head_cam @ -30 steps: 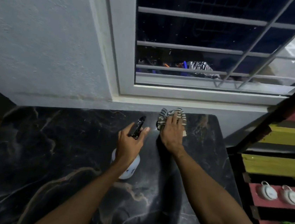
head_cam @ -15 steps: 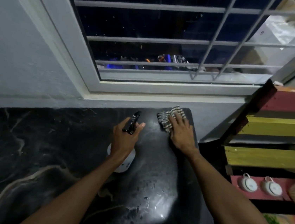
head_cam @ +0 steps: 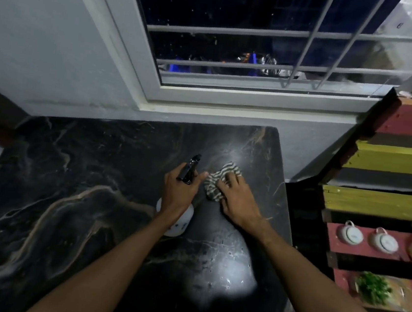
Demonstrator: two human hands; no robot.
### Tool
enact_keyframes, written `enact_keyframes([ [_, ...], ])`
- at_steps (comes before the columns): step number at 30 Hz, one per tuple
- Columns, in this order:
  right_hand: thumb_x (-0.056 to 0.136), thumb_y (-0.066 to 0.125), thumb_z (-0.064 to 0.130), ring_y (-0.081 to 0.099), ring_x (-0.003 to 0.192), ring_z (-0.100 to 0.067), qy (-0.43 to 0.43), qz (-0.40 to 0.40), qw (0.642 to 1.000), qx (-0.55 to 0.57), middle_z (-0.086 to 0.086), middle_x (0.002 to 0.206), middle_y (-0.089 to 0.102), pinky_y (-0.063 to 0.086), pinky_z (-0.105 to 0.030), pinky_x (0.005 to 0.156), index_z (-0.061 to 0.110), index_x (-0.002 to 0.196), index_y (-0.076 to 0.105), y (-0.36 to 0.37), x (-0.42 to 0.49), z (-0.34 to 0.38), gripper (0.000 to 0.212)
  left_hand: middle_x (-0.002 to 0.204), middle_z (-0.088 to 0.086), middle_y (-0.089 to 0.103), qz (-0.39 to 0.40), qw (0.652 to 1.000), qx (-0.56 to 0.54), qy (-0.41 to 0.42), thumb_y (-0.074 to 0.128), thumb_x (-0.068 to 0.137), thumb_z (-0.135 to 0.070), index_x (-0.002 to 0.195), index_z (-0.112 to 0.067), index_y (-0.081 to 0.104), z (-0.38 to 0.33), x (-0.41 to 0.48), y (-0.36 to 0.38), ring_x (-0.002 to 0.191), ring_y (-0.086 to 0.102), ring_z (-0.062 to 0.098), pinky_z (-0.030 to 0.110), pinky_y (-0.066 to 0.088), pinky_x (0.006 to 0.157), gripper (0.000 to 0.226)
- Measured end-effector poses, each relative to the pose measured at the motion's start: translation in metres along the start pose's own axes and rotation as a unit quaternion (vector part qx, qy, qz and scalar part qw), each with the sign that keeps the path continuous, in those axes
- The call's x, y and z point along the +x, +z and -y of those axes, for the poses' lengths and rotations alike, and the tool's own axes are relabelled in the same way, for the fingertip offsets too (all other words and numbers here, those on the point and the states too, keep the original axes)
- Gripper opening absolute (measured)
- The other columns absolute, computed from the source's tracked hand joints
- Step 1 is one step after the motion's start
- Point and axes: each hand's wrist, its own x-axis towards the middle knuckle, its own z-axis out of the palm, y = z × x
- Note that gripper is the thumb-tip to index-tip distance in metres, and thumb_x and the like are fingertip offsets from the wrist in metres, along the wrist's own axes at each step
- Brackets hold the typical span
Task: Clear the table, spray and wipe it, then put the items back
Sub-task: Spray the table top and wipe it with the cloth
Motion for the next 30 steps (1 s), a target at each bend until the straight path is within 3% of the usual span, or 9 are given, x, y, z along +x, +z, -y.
enact_keyframes([
  [1,0.083,0.057,0.022,0.047,0.12,-0.037,-0.01,-0.001,1.0,0.004,-0.018,0.142,0.047,0.048,-0.047,0.1,0.017,0.135,0.056,0.001,-0.005,-0.003,0.052,0.065,0.004,0.064,-0.001,1.0,0.005,-0.004,0.082,0.083,-0.032,0.071,-0.006,0.063,0.003,-0.005,-0.004,0.063,0.062,0.014,0.023,0.048,0.063,0.034],
  [6,0.085,0.059,0.01,0.044,0.121,-0.043,0.267,-0.077,0.957,0.086,-0.023,0.144,0.043,0.037,-0.045,0.11,0.009,0.13,0.059,-0.003,-0.003,0.003,0.044,0.056,0.005,0.061,-0.009,1.0,0.015,-0.017,0.082,0.082,-0.032,0.061,-0.007,0.058,0.026,-0.037,-0.035,0.056,0.059,0.016,0.031,0.049,0.059,0.04],
  [9,0.087,0.058,0.01,0.043,0.122,-0.042,0.214,-0.072,0.973,0.055,-0.023,0.142,0.044,0.036,-0.044,0.11,0.011,0.133,0.057,0.002,-0.019,0.017,0.046,0.055,0.0,0.06,-0.006,1.0,0.01,-0.021,0.087,0.075,-0.034,0.065,-0.011,0.058,0.038,-0.06,-0.049,0.053,0.059,0.013,0.027,0.049,0.056,0.038],
  [14,0.087,0.057,0.009,0.041,0.124,-0.044,0.279,-0.064,0.956,0.062,-0.023,0.139,0.043,0.035,-0.045,0.112,0.01,0.131,0.056,0.014,-0.042,0.064,0.043,0.051,-0.011,0.053,0.013,0.999,-0.014,-0.028,0.087,0.076,-0.028,0.057,-0.027,0.049,0.058,-0.093,-0.075,0.052,0.055,0.002,0.021,0.043,0.058,0.043],
  [18,0.088,0.056,0.01,0.039,0.125,-0.039,0.142,-0.029,0.989,0.037,-0.021,0.146,0.038,0.037,-0.046,0.112,0.013,0.139,0.051,0.038,-0.072,0.113,0.051,0.055,-0.017,0.06,0.017,1.0,-0.008,-0.013,0.088,0.074,-0.029,0.055,-0.032,0.05,0.071,-0.119,-0.106,0.056,0.058,-0.005,0.004,0.037,0.056,0.043],
  [22,0.089,0.057,0.012,0.04,0.123,-0.044,0.304,-0.073,0.948,0.066,-0.022,0.145,0.04,0.036,-0.045,0.108,0.012,0.136,0.055,0.037,-0.049,0.138,0.046,0.055,-0.008,0.057,0.021,1.0,-0.011,-0.011,0.087,0.076,-0.029,0.06,-0.015,0.057,0.092,-0.13,-0.14,0.054,0.055,0.011,0.021,0.042,0.058,0.037],
  [27,0.091,0.054,0.018,0.042,0.125,-0.033,-0.037,0.024,0.998,0.04,-0.014,0.145,0.043,0.039,-0.044,0.109,0.02,0.14,0.055,0.069,-0.056,0.235,0.049,0.062,-0.009,0.064,0.0,1.0,-0.007,0.0,0.086,0.077,-0.024,0.069,-0.016,0.065,0.106,-0.138,-0.176,0.059,0.059,0.004,0.014,0.044,0.062,0.024],
  [28,0.092,0.053,0.017,0.042,0.126,-0.033,-0.046,0.028,0.998,0.038,-0.013,0.149,0.042,0.04,-0.044,0.109,0.021,0.141,0.055,0.068,-0.057,0.233,0.049,0.064,-0.009,0.064,-0.001,1.0,-0.005,0.006,0.086,0.077,-0.025,0.071,-0.014,0.067,0.107,-0.138,-0.18,0.061,0.06,0.004,0.014,0.045,0.063,0.023],
  [30,0.091,0.053,0.011,0.041,0.127,-0.035,0.095,-0.006,0.993,0.068,-0.014,0.154,0.038,0.038,-0.043,0.113,0.019,0.144,0.053,0.063,-0.052,0.216,0.053,0.059,-0.012,0.059,-0.006,1.0,0.001,0.012,0.086,0.077,-0.028,0.067,-0.014,0.064,0.112,-0.139,-0.188,0.057,0.057,0.003,0.008,0.04,0.06,0.028],
])
